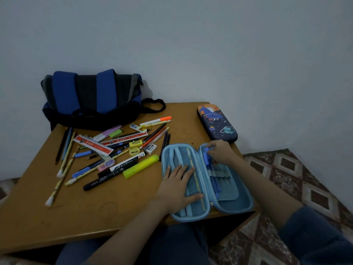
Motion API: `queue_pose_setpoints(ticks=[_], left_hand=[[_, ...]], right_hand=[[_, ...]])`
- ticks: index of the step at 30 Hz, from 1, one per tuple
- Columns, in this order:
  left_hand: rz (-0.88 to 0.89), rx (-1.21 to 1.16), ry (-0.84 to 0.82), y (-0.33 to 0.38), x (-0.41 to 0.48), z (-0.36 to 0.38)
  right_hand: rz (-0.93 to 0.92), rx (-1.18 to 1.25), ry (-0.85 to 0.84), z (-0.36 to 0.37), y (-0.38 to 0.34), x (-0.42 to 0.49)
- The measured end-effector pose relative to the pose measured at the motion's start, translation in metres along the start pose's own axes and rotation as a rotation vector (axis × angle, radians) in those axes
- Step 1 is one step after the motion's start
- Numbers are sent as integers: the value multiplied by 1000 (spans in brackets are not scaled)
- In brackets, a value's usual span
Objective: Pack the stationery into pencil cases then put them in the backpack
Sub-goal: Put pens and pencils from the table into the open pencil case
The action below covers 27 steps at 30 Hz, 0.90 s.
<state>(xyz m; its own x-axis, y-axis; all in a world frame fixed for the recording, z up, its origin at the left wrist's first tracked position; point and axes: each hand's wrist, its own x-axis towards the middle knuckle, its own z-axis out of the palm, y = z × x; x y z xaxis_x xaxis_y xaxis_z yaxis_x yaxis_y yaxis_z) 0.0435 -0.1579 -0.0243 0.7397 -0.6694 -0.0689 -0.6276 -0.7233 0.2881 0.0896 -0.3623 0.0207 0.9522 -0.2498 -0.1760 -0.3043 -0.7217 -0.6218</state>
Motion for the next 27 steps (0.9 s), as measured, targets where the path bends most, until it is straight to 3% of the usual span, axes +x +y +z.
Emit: queue_pose_setpoints(ticks=[8, 11, 13, 18, 22, 27], left_hand=[[24, -56, 30, 1, -2, -4], [6, -234, 149, -8, -15, -17], [-34, -205, 305, -25, -27, -26], [-344, -119, 603, -77, -54, -49], [-556, -135, 729, -120, -88, -72], [-948, -167, 678, -173, -139, -84]], right_hand=[[1, -36, 13, 2, 2, -10], [-77, -121, 97, 3, 1, -14], [-132, -66, 195, 4, -4, -19], [-279, -7, 233, 22, -35, -27], [-321, -264, 110, 46, -48, -20], [-291, -482, 40, 57, -48, -25]])
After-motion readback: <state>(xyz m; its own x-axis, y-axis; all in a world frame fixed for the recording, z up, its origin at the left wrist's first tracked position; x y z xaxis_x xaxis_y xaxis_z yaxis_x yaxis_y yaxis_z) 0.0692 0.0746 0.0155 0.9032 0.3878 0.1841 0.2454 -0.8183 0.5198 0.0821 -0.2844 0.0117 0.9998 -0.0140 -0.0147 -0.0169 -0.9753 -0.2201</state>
